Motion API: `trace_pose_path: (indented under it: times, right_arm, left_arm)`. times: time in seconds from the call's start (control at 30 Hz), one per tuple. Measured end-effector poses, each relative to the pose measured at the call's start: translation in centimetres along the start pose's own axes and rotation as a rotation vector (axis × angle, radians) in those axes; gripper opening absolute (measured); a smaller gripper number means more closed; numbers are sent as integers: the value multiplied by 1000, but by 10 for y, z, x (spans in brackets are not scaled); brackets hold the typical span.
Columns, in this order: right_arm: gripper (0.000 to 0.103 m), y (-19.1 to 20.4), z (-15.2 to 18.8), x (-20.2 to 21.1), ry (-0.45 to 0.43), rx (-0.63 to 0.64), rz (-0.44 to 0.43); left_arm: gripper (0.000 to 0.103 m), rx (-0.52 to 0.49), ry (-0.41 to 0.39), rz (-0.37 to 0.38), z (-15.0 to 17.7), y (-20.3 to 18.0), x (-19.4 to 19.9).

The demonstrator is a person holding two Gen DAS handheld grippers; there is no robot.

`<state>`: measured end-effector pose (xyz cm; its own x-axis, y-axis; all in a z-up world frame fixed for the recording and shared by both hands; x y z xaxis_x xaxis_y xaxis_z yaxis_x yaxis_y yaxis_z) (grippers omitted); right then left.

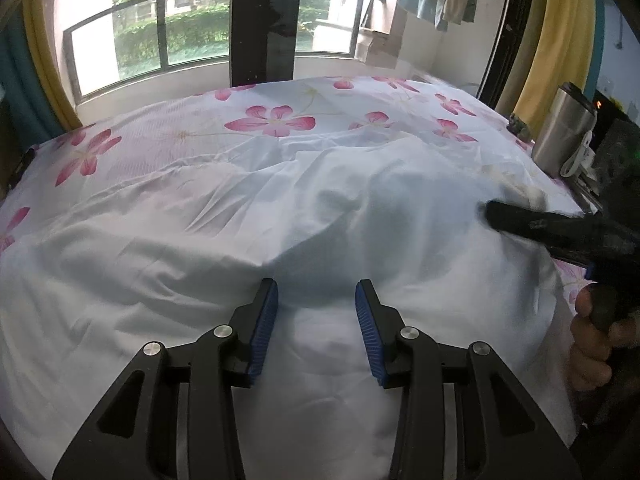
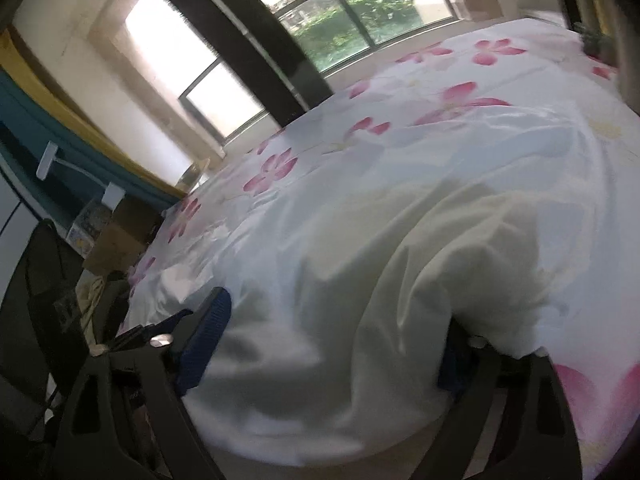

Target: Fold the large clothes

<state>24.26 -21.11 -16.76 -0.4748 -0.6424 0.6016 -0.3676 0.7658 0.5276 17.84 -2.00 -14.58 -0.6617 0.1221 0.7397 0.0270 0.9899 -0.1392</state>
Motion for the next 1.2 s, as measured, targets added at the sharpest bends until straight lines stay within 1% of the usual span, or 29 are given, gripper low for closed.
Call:
trace_pose_path:
  times: [0.07,0.13,0.3,0.43,0.6,0.7,0.87,1.03,1.2]
  right_arm:
    - [45,3,0,-8,11,2,-6]
    - [36,7,-1,-8,15,21,-28]
    - [29,20,-8,4,-15,73,-19]
    - [21,49,-17,19,-54,177,16]
    - [19,85,-22,22,-71,280,26]
    - [18,104,-23,21,-75,327,35]
    - [17,132,-17,15,-71,410,62]
    - [17,156,-9,10,-68,487,102]
    - [17,178,-2,0,-51,533,103]
  left_arm:
    - [42,2,1,1,-1,-1,-1]
    - [42,3,1,4,-1,-1,-2]
    - [42,-7,3,6,-1,0,-2]
    - [42,-6,0,20,-1,1,-1]
    - [42,8,-4,52,-2,6,0]
    - [42,20,-7,55,-2,12,3]
    - [42,36,-52,35,-2,28,23]
    - [42,74,-93,26,0,50,43]
    - [42,113,-118,0,7,78,60]
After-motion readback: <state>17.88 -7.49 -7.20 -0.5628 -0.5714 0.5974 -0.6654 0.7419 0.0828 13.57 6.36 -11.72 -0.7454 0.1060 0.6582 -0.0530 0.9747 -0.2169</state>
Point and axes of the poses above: each gripper's, at about its wrist camera, not at the fingertips, and x roughly against the way its jaws point, y to its left, z to its underside, the point moved 4 cm from there along -x, roughly the way its jaws point, and after that the axes turned 2 degrees about z, right-handed, at the moved point
